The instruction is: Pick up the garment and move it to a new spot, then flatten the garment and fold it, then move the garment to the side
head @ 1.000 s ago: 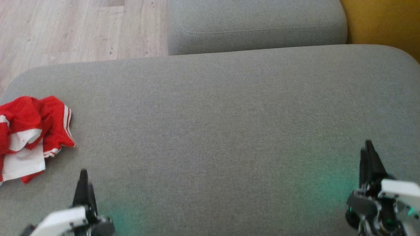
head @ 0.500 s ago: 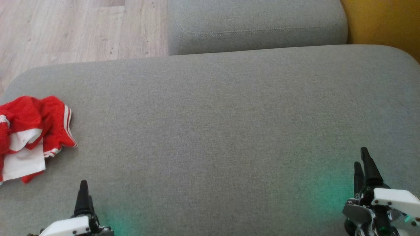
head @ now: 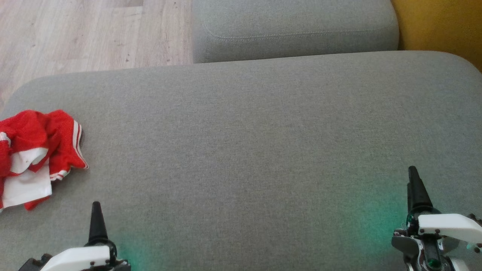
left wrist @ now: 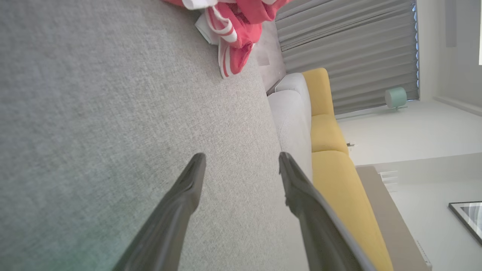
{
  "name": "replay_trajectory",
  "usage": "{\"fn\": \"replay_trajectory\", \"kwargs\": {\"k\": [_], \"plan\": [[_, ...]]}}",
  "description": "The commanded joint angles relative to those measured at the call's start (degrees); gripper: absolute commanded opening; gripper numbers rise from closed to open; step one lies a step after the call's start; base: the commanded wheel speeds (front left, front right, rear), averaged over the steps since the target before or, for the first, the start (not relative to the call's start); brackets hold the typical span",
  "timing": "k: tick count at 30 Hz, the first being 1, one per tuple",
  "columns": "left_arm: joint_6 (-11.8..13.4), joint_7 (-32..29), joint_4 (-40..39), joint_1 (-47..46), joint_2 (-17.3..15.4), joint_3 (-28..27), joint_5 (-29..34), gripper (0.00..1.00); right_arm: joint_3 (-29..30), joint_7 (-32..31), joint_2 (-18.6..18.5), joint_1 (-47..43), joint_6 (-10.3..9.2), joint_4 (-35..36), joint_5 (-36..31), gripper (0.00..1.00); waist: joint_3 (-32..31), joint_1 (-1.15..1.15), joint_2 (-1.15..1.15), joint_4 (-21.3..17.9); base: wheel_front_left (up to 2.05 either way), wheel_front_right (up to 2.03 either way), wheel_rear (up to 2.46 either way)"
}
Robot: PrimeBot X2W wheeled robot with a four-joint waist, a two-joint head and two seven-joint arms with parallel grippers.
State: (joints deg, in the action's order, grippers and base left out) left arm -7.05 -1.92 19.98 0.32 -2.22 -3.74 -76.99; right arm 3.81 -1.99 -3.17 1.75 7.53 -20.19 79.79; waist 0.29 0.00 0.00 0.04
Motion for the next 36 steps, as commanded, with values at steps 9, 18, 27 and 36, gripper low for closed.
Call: {"fn": "replay_trajectory", "kwargs": {"k": [9, 18, 27, 36], "plan": [[-0.1, 2.0, -2.6, -2.4, -0.6, 0.7, 9.9, 1.0, -2.1, 2.2, -1.7, 3.7, -0.01, 1.8, -8.1, 1.0, 0.1, 0.0, 0.0, -0.2, 0.0, 0.0, 0.0], [0.2, 3.7, -3.1, -2.3, -0.6, 0.9, 18.9, 1.0, -3.7, 3.9, -1.6, 4.2, -0.02, 0.9, -16.4, 1.0, 0.3, 0.0, 0.0, -0.5, 0.0, 0.0, 0.0], [0.3, 5.1, -3.3, -2.1, -0.6, 1.2, 24.7, 1.0, -5.5, 5.2, -1.9, 4.6, -0.02, 1.1, -22.0, 1.0, 0.4, 0.0, 0.0, -0.5, 0.0, 0.0, 0.0], [0.8, 6.6, -3.7, -2.2, -0.6, 1.1, 31.4, 1.0, -6.5, 6.7, -2.3, 4.9, -0.02, 0.7, -28.9, 1.0, 0.4, 0.0, 0.0, -0.4, 0.0, 0.0, 0.0]]}}
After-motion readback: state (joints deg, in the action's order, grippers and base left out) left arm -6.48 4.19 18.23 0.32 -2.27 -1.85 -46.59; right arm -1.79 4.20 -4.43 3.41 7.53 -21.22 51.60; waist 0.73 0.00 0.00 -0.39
